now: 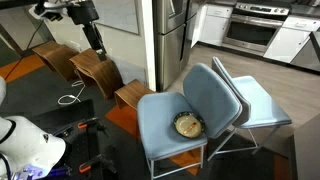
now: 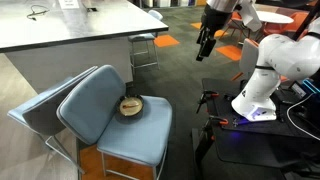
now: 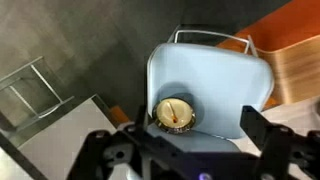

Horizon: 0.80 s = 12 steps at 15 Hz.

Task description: Remove the marker from the bowl and place it on the seat

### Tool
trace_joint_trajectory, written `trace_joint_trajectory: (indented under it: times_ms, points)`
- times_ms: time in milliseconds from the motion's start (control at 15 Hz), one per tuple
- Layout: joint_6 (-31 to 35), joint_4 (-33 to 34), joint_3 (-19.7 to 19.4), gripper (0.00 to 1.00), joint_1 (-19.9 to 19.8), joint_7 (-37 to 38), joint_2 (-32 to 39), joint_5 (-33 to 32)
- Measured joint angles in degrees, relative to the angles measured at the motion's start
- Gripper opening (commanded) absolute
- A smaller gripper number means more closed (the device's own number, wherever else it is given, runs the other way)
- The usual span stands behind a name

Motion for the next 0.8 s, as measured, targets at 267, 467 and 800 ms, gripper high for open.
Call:
trace_joint_trajectory:
  times_ms: [267,467,800]
  points:
    - [0.01,0.00,0.00,1.00,0.00,0.00,0.00,0.00]
    - [0.01,0.00,0.00,1.00,0.00,0.00,0.00,0.00]
    - [0.80,0.11,-0.67,1.00,0.31,-0.27,0.49,-0.57]
